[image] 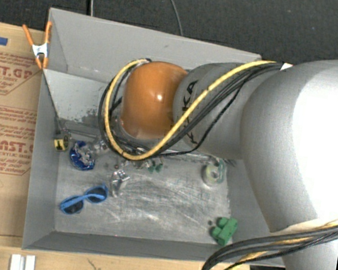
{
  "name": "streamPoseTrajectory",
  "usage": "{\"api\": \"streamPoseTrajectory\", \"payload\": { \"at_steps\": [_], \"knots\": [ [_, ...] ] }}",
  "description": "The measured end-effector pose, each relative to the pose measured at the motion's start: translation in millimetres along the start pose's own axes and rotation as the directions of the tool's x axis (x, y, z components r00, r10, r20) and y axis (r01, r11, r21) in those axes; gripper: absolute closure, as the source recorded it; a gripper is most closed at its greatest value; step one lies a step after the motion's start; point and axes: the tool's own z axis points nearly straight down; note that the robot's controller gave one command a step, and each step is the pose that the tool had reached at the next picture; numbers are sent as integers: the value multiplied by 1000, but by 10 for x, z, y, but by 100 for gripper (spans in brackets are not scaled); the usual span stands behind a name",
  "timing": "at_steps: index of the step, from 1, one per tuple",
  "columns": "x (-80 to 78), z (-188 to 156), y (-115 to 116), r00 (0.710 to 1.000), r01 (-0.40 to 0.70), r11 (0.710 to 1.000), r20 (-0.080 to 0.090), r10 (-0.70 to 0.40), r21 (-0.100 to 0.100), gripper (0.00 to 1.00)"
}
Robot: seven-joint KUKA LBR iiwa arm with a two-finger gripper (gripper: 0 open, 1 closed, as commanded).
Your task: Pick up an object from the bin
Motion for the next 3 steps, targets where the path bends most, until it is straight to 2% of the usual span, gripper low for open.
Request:
{"api": "streamPoseTrajectory", "payload": {
  "at_steps": [1,2,3],
  "knots": [
    [4,104,602,1000,1,1000,7,-1,5,0],
    [34,124,586,1000,0,1000,-5,0,3,100],
    [15,-1234,697,1000,25,1000,1,-25,3,100]
  ]
}}
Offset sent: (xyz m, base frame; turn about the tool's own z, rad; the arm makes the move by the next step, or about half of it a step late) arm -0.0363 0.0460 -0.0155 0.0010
